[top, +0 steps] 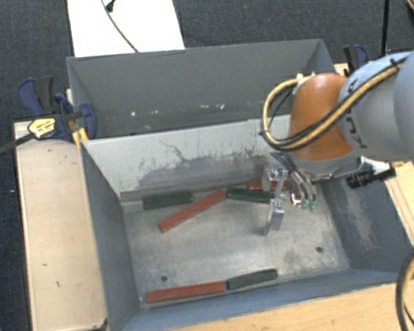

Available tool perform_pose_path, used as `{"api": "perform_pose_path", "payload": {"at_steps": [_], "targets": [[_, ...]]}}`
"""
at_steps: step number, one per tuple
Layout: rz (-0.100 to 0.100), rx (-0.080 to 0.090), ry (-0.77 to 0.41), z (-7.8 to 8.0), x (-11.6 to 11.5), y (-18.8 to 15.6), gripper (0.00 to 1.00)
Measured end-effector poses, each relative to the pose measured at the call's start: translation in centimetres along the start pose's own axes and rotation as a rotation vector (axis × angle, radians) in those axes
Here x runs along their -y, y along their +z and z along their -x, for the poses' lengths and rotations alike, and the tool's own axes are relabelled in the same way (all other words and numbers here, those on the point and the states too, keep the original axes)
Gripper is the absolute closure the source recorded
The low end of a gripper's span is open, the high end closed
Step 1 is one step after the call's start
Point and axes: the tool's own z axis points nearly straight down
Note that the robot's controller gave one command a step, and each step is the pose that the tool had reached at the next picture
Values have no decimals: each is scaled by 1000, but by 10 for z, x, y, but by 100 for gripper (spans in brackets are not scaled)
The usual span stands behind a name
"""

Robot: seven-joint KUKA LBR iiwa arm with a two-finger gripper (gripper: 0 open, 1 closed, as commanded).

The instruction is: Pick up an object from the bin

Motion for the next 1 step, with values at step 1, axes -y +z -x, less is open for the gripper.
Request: {"api": "perform_pose_path", "payload": {"at_steps": [1], "targets": [[1,10,-5,3,0,-3,100]]}}
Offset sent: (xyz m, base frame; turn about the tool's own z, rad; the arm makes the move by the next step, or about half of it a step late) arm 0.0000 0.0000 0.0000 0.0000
